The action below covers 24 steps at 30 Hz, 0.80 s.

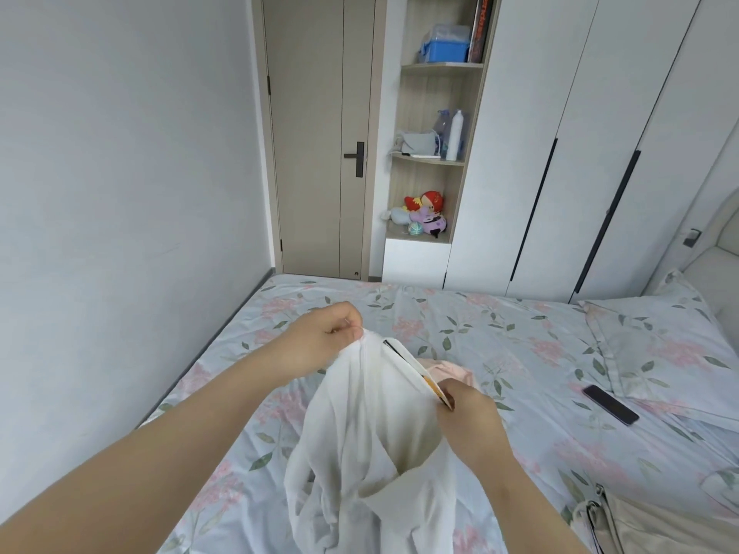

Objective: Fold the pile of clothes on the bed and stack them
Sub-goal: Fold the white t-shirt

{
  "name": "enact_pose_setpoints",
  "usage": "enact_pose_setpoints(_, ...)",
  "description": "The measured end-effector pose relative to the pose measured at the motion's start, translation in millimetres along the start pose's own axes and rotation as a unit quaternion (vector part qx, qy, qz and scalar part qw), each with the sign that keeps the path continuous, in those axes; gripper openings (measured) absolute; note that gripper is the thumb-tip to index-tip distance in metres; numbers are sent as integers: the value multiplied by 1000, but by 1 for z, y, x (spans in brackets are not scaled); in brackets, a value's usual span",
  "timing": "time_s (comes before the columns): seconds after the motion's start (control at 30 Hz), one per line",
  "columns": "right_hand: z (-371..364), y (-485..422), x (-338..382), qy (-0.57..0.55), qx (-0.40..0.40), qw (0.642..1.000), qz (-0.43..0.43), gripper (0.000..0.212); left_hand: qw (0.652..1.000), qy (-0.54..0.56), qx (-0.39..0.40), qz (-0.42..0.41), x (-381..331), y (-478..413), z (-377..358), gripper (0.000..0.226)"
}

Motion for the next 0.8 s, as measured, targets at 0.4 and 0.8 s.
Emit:
enact_pose_setpoints(0.4, 10, 14, -83, -15, -42, 986, -162, 8, 991, -94, 96, 14, 24, 14, -8, 15)
enact_pose_setpoints(0.8, 31, 4, -63, -221, 9, 968, -115, 35, 971, -239, 10, -19, 13, 18, 45, 18)
Point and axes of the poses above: each hand's wrist, its own y-axis away from the middle knuckle, its own z-axis out of the back of the hand, x = y × z, the point moved 6 cm from there along -y, towards the middle knuckle, and after that the axes turned 8 degrees about -z, right-handed, at the moved point
